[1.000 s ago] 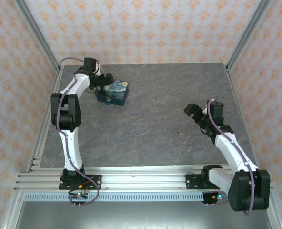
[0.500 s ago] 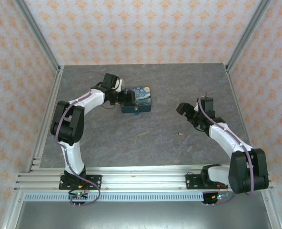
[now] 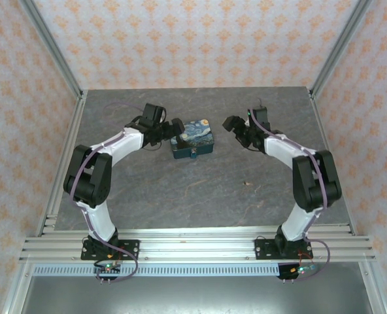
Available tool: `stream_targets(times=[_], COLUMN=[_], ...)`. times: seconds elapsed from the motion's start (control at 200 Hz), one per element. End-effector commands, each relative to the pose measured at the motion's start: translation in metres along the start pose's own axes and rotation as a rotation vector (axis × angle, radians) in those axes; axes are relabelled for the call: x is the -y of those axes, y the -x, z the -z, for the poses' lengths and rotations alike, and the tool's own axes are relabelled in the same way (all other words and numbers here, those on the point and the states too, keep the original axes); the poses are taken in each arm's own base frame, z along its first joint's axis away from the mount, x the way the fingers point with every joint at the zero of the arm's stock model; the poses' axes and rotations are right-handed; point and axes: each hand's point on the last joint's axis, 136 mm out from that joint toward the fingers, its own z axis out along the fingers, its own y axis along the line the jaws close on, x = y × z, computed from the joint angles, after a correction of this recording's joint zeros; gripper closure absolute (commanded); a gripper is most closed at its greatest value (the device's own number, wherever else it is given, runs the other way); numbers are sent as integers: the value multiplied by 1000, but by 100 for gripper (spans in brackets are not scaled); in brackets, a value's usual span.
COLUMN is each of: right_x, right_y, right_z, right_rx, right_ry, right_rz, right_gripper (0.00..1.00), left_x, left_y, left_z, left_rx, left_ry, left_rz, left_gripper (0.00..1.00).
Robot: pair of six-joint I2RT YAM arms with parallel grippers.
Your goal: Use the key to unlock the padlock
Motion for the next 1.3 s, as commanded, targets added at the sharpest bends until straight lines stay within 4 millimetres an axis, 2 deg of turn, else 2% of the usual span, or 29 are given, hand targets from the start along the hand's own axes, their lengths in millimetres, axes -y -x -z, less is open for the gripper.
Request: stream_targets(times=[0.0,0.145,0.355,0.776,1.296], right_x=[-21,-38,-54,-60,-37], right_y=[-1,-16,-37,-68,-105], right_z=[-25,-50,-53,-29,4], right_rx=[-23,-72,-100,-106,-103], right_ry=[51,80,104,184,191], right_rz=[-56,-64,-35,-56,-73], right_gripper=[23,28,30,33,33], left_x=[6,12,16,28,35], left_y=[19,18,13,-16,-65], left_z=[-3,-13,-16,-15,2], left_rx=[39,17,-4,-52,-68], left_ry=[7,-19,-52,-86,-115], left_rz=[71,105,131,100,73], left_gripper=[1,1,1,1,1])
